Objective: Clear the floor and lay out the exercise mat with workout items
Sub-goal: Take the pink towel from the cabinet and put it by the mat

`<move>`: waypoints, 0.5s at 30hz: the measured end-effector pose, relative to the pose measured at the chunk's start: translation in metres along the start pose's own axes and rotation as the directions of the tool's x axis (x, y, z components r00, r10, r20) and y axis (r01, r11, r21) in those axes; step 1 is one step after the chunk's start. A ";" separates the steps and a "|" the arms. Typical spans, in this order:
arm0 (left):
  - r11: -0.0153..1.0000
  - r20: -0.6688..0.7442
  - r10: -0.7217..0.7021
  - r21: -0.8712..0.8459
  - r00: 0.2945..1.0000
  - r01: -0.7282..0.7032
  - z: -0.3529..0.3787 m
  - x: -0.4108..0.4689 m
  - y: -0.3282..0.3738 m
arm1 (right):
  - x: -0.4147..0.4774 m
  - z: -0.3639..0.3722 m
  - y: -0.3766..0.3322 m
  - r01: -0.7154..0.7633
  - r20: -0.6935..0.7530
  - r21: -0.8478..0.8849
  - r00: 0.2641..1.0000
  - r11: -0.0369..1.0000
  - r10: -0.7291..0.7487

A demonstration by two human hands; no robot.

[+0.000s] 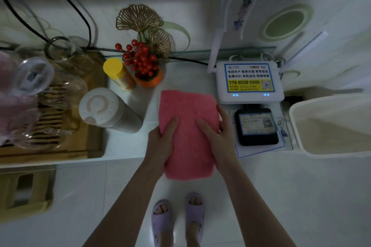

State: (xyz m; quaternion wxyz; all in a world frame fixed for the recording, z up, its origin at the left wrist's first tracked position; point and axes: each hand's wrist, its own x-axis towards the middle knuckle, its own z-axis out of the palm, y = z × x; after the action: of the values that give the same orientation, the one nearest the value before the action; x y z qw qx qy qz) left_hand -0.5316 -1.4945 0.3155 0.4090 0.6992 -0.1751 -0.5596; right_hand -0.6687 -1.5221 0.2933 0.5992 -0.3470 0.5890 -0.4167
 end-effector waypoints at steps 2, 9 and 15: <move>1.000 0.059 -0.017 -0.010 0.998 0.017 -0.001 -0.016 0.003 | -0.017 -0.005 -0.003 -0.033 -0.015 0.099 0.999 0.994 0.035; 0.998 0.254 -0.054 0.047 0.966 0.044 -0.006 -0.069 -0.006 | -0.083 -0.034 -0.002 -0.049 -0.062 0.192 0.996 0.980 0.062; 0.975 0.439 -0.046 0.216 0.897 -0.056 -0.012 -0.121 -0.055 | -0.185 -0.062 0.026 -0.003 -0.307 0.204 0.949 0.979 0.067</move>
State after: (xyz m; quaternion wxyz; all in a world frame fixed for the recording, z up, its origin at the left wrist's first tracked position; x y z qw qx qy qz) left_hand -0.5704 -1.3719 0.3516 0.2790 0.5953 -0.3268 -0.6789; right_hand -0.7204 -1.3390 0.3430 0.5377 -0.2041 0.6373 -0.5129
